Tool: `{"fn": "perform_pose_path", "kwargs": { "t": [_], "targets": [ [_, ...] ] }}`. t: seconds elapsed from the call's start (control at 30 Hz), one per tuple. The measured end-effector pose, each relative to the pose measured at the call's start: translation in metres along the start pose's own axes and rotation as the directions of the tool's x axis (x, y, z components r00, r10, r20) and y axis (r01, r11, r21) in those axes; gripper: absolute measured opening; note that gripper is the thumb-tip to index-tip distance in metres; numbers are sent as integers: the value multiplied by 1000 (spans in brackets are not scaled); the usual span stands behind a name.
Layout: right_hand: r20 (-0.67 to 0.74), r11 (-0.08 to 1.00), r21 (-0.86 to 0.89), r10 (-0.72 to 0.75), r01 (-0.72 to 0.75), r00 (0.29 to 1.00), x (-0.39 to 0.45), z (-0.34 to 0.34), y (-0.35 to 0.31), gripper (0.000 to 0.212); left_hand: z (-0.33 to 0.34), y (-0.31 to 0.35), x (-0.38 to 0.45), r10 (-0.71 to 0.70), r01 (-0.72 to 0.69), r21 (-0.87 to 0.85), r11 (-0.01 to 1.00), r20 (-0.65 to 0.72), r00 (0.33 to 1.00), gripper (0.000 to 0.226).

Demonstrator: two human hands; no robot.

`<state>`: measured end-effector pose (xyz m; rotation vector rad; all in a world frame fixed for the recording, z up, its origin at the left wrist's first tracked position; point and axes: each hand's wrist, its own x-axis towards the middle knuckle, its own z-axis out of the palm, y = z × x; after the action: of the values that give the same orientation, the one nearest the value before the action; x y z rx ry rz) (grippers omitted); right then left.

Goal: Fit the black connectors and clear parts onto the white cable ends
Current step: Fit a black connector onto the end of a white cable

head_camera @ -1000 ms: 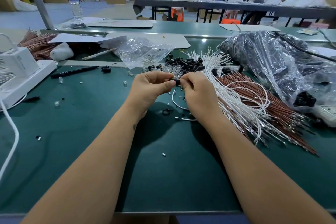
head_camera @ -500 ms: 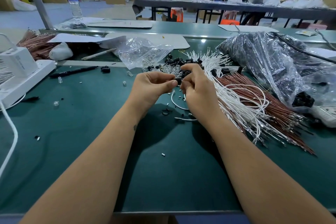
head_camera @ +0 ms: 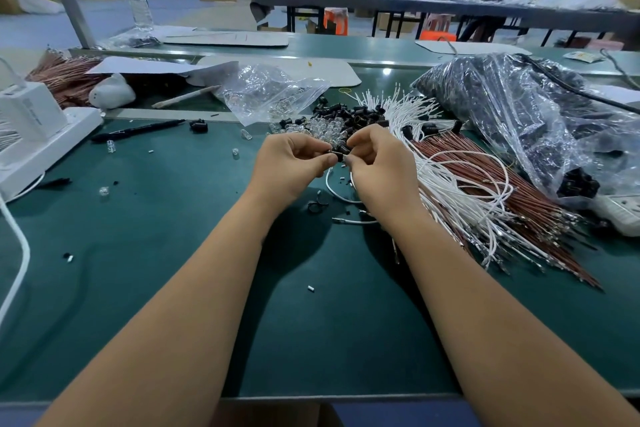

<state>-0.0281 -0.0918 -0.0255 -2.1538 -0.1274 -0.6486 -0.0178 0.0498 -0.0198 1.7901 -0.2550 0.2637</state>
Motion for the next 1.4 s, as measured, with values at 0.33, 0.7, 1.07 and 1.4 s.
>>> {"fn": "perform_pose_path", "kwargs": {
  "t": [0.33,0.7,1.07,1.4],
  "targets": [
    [52,999,-16,49,-48,997,2,-1,1,16,-2,-1,0,6,-5,-47,999,12,1000,10],
    [3,997,-63,-35,35,999,-2,2,3,15,1,2,-4,-33,39,-101,994,60,998,17],
    [-2,990,-104,-98,97,995,-5,4,4,8,3,0,-7,-23,28,-68,997,65,998,10],
    [-4,997,-42,-61,61,998,-3,3,0,7,7,1,-6,18,-16,-122,992,20,1000,12]
  ]
}}
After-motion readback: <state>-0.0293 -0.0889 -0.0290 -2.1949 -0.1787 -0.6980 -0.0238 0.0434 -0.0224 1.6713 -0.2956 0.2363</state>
